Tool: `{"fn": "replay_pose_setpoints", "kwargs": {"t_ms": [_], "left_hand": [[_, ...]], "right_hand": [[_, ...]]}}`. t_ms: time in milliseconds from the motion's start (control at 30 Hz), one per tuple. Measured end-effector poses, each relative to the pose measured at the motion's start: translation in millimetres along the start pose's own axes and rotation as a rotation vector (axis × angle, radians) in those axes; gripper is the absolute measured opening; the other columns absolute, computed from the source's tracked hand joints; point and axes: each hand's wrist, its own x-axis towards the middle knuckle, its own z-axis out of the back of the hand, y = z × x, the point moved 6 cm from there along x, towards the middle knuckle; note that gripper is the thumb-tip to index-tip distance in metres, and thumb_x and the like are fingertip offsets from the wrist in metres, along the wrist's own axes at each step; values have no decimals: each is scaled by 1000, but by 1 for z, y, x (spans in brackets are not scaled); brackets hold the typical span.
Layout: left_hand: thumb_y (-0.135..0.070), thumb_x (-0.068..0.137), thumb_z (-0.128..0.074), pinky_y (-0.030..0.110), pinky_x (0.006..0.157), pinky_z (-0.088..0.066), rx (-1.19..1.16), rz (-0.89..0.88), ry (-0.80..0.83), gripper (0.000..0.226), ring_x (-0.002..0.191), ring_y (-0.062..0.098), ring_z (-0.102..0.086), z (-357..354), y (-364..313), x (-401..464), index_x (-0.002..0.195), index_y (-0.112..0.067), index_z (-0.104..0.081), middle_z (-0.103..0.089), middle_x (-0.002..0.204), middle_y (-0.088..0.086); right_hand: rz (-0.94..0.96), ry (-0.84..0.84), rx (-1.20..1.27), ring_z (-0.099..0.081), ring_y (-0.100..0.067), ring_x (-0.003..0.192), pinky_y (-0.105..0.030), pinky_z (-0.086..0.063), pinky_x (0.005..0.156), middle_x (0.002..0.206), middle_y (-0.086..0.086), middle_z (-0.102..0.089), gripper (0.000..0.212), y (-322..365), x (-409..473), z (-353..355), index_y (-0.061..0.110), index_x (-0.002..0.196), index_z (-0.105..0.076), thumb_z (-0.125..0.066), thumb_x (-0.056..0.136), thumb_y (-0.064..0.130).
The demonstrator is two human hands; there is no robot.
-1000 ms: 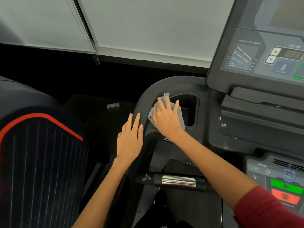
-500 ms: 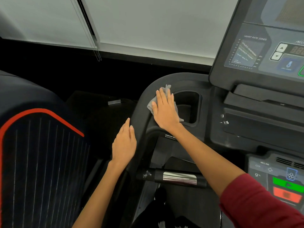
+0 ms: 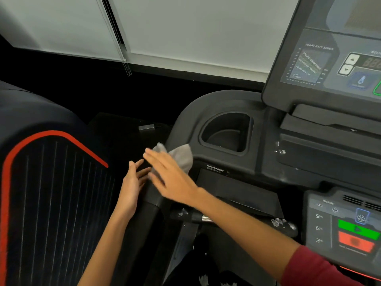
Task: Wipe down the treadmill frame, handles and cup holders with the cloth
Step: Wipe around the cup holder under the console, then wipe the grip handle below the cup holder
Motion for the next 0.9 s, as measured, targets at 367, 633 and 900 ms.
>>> {"fn": "replay_pose_setpoints", "kwargs": {"t_ms": [367, 633, 900], "left_hand": [[-51, 97, -18, 13, 81, -41, 426, -236, 6, 51, 99, -10, -54, -10, 5, -61, 147, -41, -17, -53, 121, -16], [-55, 98, -15, 27, 62, -43, 724, -452, -111, 49, 73, 6, -55, -6, 13, -88, 145, -44, -7, -55, 115, -8], [-56, 95, -7, 51, 108, -32, 965, -466, -182, 57, 138, 25, -31, -8, 22, -87, 149, -37, -9, -35, 150, 7]], "right_hand": [[-81, 5, -156, -16, -23, 147, -43, -13, 121, 148, -16, -40, 47, 40, -64, -35, 0, 139, -43, -42, 100, 25], [-115, -171, -375, -39, -26, 129, -39, -33, 109, 133, -13, -44, 33, 22, -125, -42, -1, 123, -54, -51, 92, 11], [-130, 206, -768, -45, -29, 131, -49, -37, 110, 132, -14, -56, 51, 7, -131, -43, 8, 125, -58, -73, 81, 29]]}}
